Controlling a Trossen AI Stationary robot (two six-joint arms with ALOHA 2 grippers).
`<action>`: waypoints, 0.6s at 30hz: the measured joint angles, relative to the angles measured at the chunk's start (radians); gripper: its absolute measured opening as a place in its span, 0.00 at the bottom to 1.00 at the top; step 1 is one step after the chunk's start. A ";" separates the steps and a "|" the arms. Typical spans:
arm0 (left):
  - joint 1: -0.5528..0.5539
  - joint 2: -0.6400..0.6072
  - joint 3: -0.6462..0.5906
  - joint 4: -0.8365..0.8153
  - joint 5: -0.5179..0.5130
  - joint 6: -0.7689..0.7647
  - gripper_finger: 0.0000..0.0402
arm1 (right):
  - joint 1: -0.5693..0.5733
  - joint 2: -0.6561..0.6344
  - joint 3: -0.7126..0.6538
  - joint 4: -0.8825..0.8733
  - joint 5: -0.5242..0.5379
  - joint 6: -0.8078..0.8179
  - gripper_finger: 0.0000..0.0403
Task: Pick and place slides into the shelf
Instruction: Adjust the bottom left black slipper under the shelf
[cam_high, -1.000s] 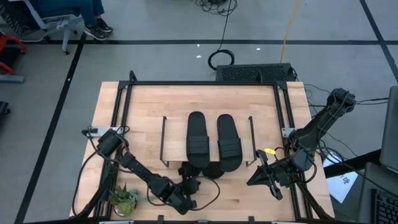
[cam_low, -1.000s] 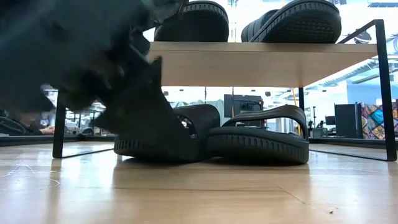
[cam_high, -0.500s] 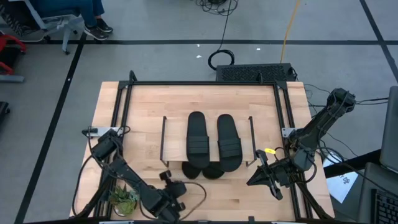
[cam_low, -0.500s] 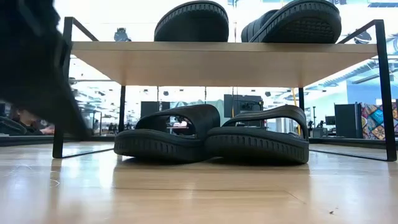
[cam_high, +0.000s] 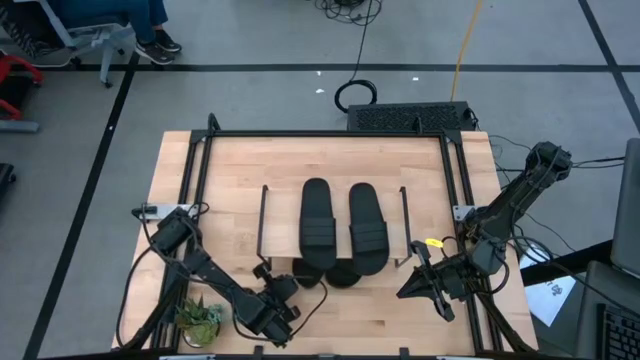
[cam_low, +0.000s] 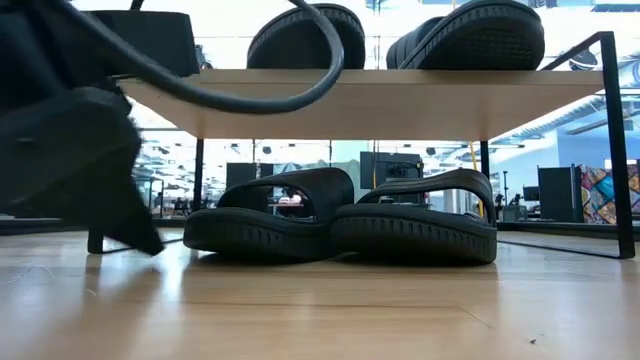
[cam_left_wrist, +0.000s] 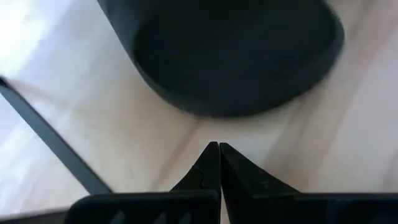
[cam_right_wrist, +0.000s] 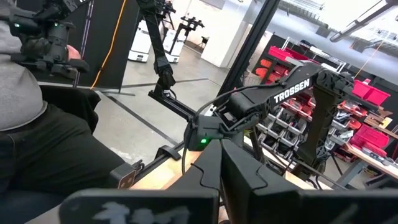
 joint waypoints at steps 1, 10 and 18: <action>0.003 0.000 0.000 0.000 -0.016 -0.002 0.00 | 0.000 0.000 0.000 0.000 0.000 -0.001 0.00; 0.026 0.000 0.000 0.075 -0.067 0.074 0.00 | 0.000 0.000 0.000 0.000 0.000 -0.001 0.00; 0.041 0.000 0.000 0.308 -0.062 0.333 0.00 | 0.000 0.000 0.000 0.000 0.000 -0.001 0.00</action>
